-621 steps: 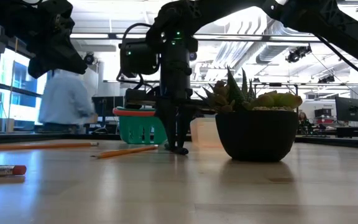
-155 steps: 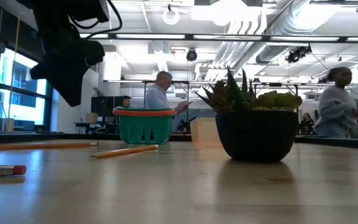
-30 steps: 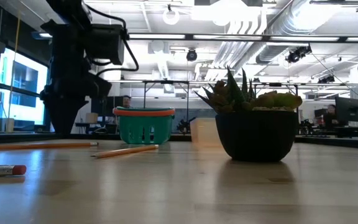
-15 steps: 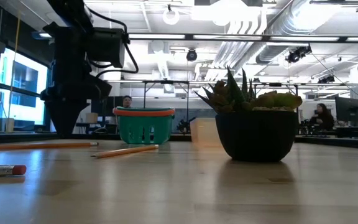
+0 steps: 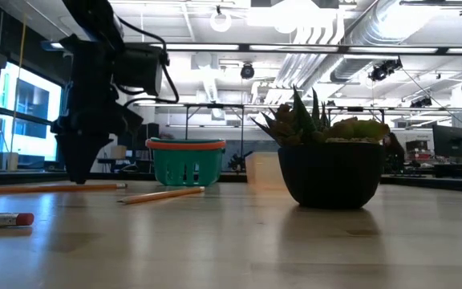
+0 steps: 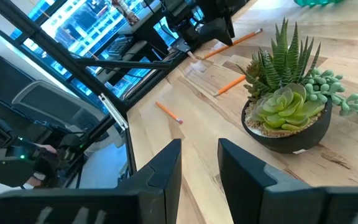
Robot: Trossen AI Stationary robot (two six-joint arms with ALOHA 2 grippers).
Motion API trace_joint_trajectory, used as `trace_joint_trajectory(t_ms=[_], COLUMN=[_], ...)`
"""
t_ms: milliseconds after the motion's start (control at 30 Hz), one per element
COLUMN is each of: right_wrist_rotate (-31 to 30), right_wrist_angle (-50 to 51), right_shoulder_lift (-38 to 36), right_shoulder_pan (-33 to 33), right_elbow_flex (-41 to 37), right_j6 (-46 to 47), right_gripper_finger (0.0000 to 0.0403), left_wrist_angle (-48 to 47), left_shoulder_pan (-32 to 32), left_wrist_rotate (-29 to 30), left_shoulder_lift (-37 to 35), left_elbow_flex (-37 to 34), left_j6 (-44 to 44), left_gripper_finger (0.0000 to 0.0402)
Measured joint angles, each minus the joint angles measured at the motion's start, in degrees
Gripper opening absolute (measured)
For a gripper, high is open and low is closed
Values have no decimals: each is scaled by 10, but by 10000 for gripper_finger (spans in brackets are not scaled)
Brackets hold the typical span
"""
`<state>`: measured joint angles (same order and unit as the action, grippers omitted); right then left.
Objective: Sort pens & pencils
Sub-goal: Put the middle left pencil into the green bin
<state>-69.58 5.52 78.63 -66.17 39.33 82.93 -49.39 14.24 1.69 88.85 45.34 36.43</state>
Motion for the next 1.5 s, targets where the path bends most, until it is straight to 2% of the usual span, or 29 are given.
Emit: trace_joint_trajectory(t_ms=[1500], right_wrist_rotate=[0], right_wrist_angle=[-5], right_shoulder_lift=[0], right_shoulder_pan=[0], right_elbow_flex=[0], right_j6=[-9], right_gripper_finger=[96], left_wrist_angle=[13], left_shoulder_pan=[1], left_wrist_rotate=[-23], left_shoulder_lift=[15], left_elbow_flex=[-1], left_j6=[-19], left_gripper_finger=[168])
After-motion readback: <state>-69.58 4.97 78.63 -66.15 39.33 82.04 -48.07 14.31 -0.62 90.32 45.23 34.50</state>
